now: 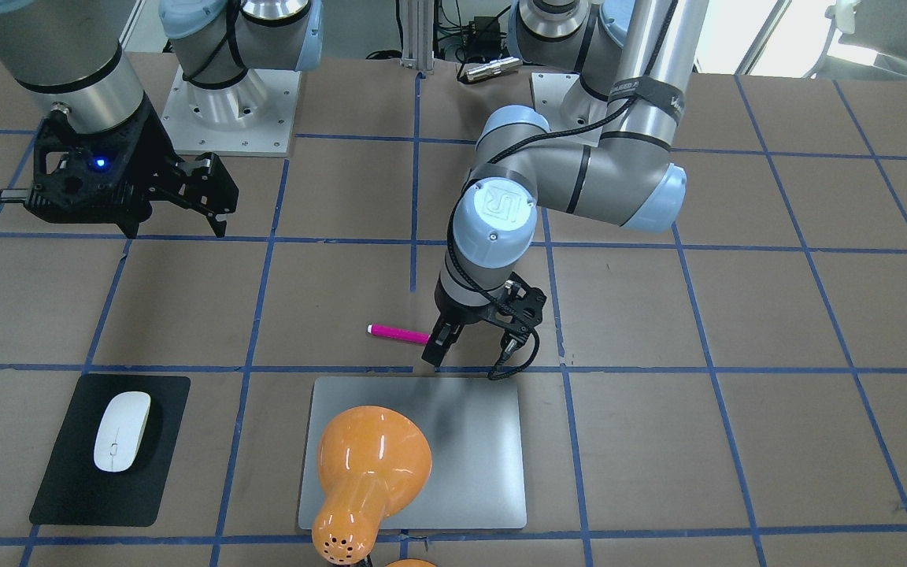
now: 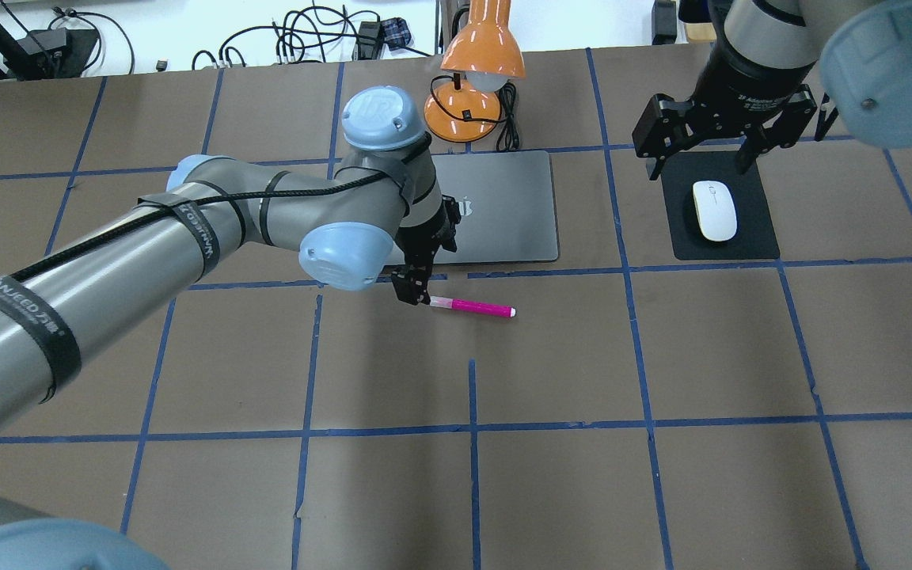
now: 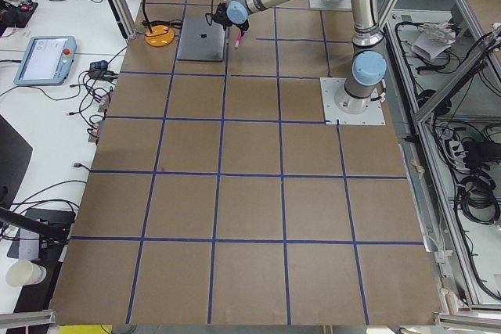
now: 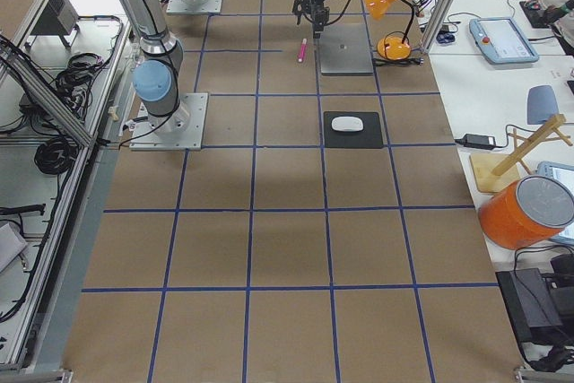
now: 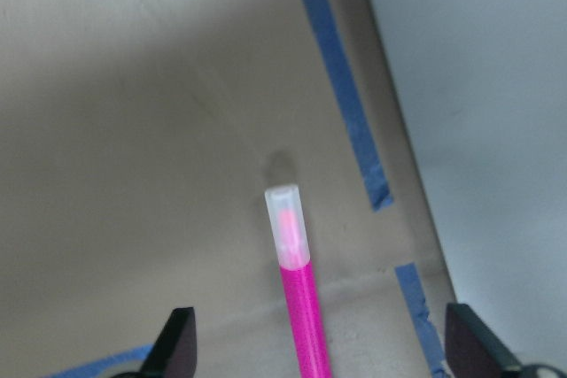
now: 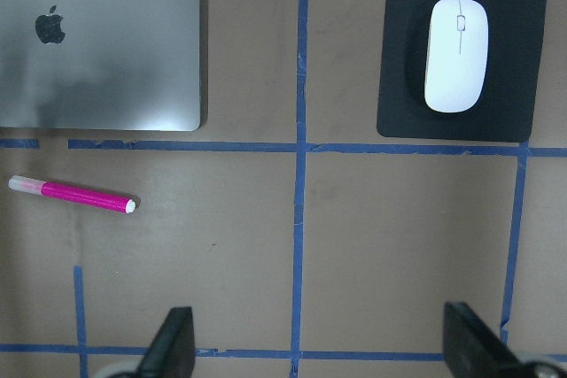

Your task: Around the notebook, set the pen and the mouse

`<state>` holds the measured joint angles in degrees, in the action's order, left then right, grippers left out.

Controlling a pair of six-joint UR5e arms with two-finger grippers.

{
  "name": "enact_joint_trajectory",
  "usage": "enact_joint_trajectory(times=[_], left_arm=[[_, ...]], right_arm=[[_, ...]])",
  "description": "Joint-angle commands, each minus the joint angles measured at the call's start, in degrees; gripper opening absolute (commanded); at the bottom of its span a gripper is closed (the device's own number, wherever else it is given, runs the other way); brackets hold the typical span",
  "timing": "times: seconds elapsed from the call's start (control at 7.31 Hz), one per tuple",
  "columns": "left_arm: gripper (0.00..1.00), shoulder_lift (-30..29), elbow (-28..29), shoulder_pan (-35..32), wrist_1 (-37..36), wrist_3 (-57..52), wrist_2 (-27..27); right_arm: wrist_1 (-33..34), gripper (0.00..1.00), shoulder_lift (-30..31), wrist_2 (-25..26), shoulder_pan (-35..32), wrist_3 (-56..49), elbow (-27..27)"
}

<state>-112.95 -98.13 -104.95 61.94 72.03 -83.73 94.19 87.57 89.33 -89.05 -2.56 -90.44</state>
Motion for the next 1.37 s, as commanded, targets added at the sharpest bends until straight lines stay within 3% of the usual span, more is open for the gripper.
enact_joint_trajectory(times=[0.0, 0.41, 0.68, 1.23], left_arm=[[1.00, 4.8, 0.3, 3.4, 3.7, -22.4, -0.2], [1.00, 11.5, 2.8, 12.4, 13.1, -51.0, -0.2], [1.00, 14.6, 4.8, 17.7, 18.8, -66.7, -7.2], [1.00, 19.6, 4.4, 18.9, 23.9, -75.2, -7.2]], right_arm=[[-0.1, 1.00, 0.1, -0.1, 0.0, -0.1, 0.0], [0.0, 1.00, 0.1, -0.5, -0.1, 0.7, 0.1], [-0.1, 1.00, 0.1, -0.4, -0.1, 0.7, 0.1], [0.4, 1.00, 0.0, -0.3, -0.1, 0.1, 0.1]])
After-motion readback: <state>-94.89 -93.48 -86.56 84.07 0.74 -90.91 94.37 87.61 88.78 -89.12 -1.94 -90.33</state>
